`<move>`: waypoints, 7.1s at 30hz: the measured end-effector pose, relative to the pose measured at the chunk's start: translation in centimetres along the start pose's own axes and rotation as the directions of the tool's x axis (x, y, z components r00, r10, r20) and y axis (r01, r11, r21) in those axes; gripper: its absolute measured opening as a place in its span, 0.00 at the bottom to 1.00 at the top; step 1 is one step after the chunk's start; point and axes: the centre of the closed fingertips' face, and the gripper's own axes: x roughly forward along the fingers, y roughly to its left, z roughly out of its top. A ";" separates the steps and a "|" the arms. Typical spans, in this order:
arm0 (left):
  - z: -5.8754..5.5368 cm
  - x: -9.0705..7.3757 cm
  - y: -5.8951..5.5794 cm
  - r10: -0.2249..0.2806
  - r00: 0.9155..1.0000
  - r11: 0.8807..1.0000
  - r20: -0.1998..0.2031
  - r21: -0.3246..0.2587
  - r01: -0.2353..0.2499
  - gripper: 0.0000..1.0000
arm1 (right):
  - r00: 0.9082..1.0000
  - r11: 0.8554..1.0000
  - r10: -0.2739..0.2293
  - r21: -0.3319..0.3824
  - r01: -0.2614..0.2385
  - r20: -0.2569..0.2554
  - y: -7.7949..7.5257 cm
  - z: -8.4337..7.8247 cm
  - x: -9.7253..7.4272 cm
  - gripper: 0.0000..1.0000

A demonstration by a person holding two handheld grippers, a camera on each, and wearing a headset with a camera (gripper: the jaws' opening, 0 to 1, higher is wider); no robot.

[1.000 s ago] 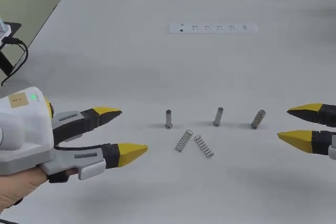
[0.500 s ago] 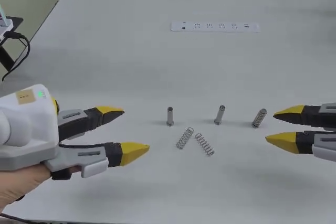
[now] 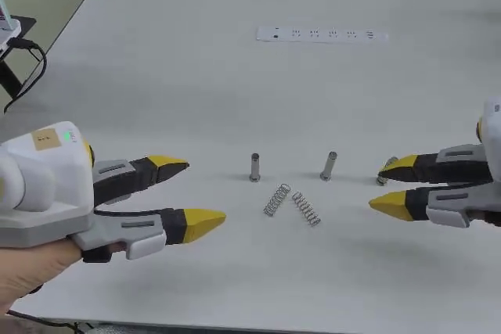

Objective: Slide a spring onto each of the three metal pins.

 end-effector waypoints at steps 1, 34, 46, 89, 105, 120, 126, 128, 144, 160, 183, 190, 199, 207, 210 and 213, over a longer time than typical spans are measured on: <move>0.0 0.0 0.0 0.000 1.000 1.000 0.000 -0.001 0.000 0.48 | 1.000 1.000 0.001 -0.004 -0.001 -0.004 0.0 0.1 0.2 0.25; -0.8 -0.5 0.1 0.016 1.000 1.000 -0.016 -0.019 -0.016 0.45 | 0.975 0.993 -0.036 0.103 0.059 -0.218 1.4 -1.5 8.6 0.20; -0.8 -0.7 0.4 0.017 1.000 1.000 -0.014 -0.019 -0.017 0.45 | 0.964 0.991 -0.035 0.112 0.067 -0.264 1.1 -2.7 9.4 0.18; -1.5 -0.2 -0.4 -0.020 0.999 1.000 -0.039 -0.025 0.019 0.42 | 0.952 0.999 -0.040 -0.022 0.036 -0.305 1.0 -3.7 9.7 0.08; -1.0 0.3 -1.1 -0.049 0.998 0.999 -0.026 -0.021 0.049 0.41 | 0.961 0.998 -0.051 -0.049 0.040 -0.271 0.5 -3.5 6.5 0.08; 0.2 1.3 -1.9 -0.111 0.993 0.994 -0.029 -0.001 0.111 0.34 | 0.980 0.979 -0.009 -0.202 -0.031 -0.198 2.1 1.1 3.3 0.08; 1.1 1.6 -2.1 -0.140 0.990 0.990 -0.028 0.017 0.141 0.31 | 0.982 0.959 0.013 -0.276 -0.065 -0.186 3.0 3.4 2.0 0.08; 1.4 1.6 -2.2 -0.148 0.989 0.989 -0.025 0.020 0.148 0.30 | 0.984 0.953 0.018 -0.294 -0.072 -0.180 3.3 4.1 1.8 0.08; 3.9 2.3 -3.9 -0.230 0.972 0.971 0.040 0.079 0.226 0.22 | 0.981 0.867 0.122 -0.466 -0.178 -0.149 6.8 8.6 1.7 0.08; 5.8 2.2 -4.8 -0.299 0.947 0.951 0.119 0.113 0.287 0.17 | 0.976 0.808 0.157 -0.549 -0.214 -0.150 7.8 10.0 1.7 0.08; 4.2 3.6 -5.7 -0.320 0.940 0.945 0.118 0.116 0.307 0.12 | 0.966 0.781 0.182 -0.570 -0.255 -0.182 8.6 8.6 3.2 0.08; 3.7 4.2 -5.7 -0.316 0.942 0.945 0.111 0.124 0.302 0.09 | 0.963 0.780 0.188 -0.567 -0.265 -0.190 8.6 8.0 3.8 0.08; 3.1 4.5 -5.6 -0.310 0.944 0.947 0.110 0.119 0.297 0.08 | 0.961 0.779 0.198 -0.564 -0.274 -0.193 8.8 7.9 4.2 0.08; 3.0 4.4 -5.6 -0.313 0.942 0.948 0.121 0.097 0.303 0.05 | 0.961 0.769 0.209 -0.577 -0.276 -0.181 8.9 7.9 4.1 0.08; 3.0 4.4 -5.7 -0.316 0.941 0.947 0.123 0.096 0.305 0.04 | 0.961 0.764 0.210 -0.583 -0.276 -0.180 8.9 7.9 4.1 0.08; 3.0 4.4 -5.7 -0.316 0.941 0.947 0.124 0.095 0.306 0.04 | 0.961 0.763 0.209 -0.585 -0.275 -0.180 8.8 7.9 4.1 0.08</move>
